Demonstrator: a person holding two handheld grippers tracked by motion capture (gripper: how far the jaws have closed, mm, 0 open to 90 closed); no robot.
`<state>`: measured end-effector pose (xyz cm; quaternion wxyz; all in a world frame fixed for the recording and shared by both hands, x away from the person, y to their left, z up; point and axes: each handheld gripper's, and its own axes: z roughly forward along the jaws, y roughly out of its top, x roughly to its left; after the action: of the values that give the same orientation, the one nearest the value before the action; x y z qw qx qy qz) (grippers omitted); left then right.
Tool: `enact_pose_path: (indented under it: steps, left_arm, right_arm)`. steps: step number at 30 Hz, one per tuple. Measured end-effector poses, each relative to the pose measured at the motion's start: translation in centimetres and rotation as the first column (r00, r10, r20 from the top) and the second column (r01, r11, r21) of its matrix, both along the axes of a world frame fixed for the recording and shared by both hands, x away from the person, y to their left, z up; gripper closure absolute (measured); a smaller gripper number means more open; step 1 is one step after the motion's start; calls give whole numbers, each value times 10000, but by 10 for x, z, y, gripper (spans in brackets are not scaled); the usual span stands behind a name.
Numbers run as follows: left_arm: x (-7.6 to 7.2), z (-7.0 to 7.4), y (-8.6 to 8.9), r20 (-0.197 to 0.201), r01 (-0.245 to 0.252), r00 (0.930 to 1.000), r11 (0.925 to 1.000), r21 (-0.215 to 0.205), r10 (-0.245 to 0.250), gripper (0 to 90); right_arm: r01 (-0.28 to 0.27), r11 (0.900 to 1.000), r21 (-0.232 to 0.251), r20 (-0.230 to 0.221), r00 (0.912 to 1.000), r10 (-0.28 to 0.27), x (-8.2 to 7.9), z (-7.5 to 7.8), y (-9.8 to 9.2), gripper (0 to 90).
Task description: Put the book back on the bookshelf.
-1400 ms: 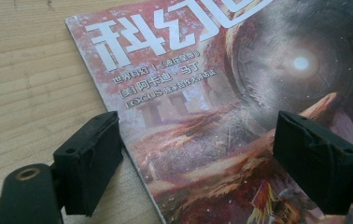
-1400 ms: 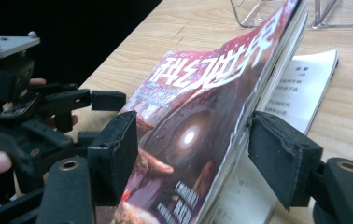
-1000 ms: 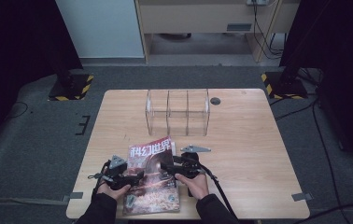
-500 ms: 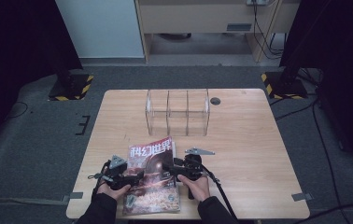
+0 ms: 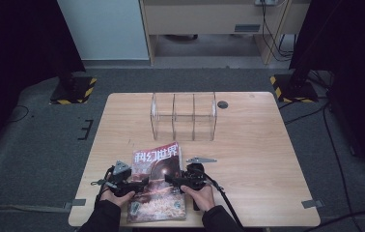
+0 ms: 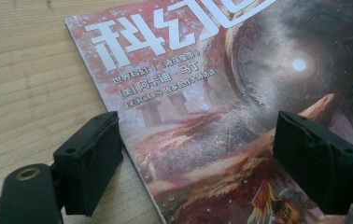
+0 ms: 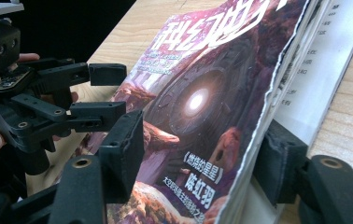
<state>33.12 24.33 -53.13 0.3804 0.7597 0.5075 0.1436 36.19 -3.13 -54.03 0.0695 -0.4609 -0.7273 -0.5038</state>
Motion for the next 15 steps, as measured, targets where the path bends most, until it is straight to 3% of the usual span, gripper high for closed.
enact_pose_path:
  steps: [7,10,15]
  left_arm:
    - [0,0,0,9,30,10000,10000,-14,-30,149]
    - [0,0,1,-17,-13,10000,10000,-28,13,165]
    - [1,2,4,-114,-129,9999,9999,-106,127,209]
  right_arm:
    - [-209,9998,40,247,9995,207,8,0,12,444]
    - [-379,9990,-239,216,9990,384,9,-1,9,524]
    - [-322,9992,-255,7,9995,322,9,-4,1,685]
